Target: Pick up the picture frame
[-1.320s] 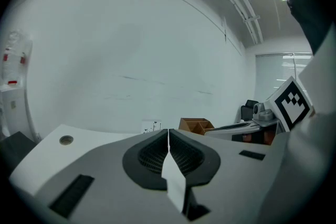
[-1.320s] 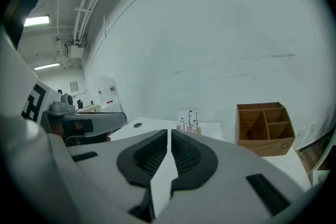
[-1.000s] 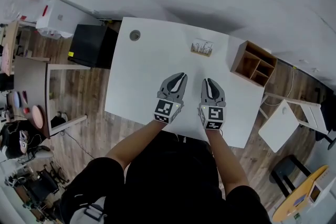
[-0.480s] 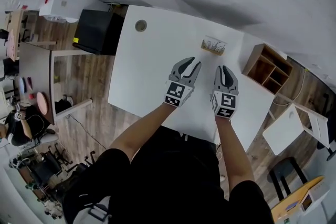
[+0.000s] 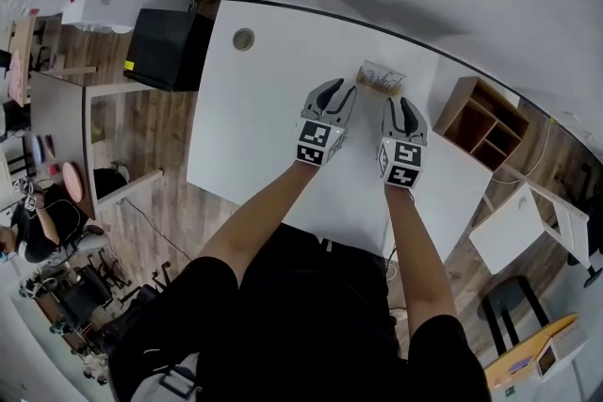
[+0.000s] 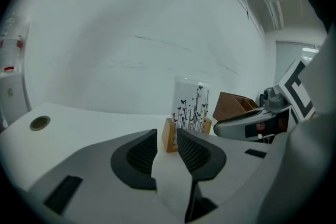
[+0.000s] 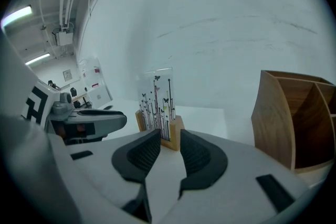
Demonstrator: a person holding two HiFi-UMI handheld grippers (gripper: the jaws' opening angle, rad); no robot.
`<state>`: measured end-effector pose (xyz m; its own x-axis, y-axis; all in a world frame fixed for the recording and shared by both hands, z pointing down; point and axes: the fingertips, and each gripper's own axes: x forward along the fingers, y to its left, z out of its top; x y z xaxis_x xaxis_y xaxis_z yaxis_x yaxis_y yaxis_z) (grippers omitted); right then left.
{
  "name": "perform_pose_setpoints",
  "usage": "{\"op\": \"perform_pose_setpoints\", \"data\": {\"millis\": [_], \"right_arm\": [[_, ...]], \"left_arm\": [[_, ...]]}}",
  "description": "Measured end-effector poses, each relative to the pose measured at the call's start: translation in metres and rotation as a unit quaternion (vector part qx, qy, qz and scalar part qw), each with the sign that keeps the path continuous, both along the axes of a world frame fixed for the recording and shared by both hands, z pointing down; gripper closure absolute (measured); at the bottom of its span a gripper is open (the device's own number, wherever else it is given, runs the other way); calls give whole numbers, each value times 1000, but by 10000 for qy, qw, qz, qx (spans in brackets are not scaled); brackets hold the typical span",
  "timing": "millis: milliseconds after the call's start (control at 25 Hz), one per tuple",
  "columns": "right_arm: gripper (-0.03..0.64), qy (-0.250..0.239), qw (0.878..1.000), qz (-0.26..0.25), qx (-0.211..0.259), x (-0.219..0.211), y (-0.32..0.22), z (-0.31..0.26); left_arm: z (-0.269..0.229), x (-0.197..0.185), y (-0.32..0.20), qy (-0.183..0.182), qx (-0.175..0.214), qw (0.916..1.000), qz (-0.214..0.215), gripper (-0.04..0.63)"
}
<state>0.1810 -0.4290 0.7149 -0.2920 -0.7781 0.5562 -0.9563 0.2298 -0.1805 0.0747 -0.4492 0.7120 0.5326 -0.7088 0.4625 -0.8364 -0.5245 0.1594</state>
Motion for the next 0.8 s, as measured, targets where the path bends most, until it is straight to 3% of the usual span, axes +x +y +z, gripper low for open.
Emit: {"op": "perform_pose_setpoints", "data": {"millis": [240, 800], "right_arm": [[511, 111, 9999, 18, -127, 0, -8, 15], [520, 42, 9992, -298, -264, -2, -23, 29]], "left_arm": [[13, 10, -1, -162, -59, 9998, 133, 483], [23, 27, -26, -174, -116, 9997, 142, 486]]}}
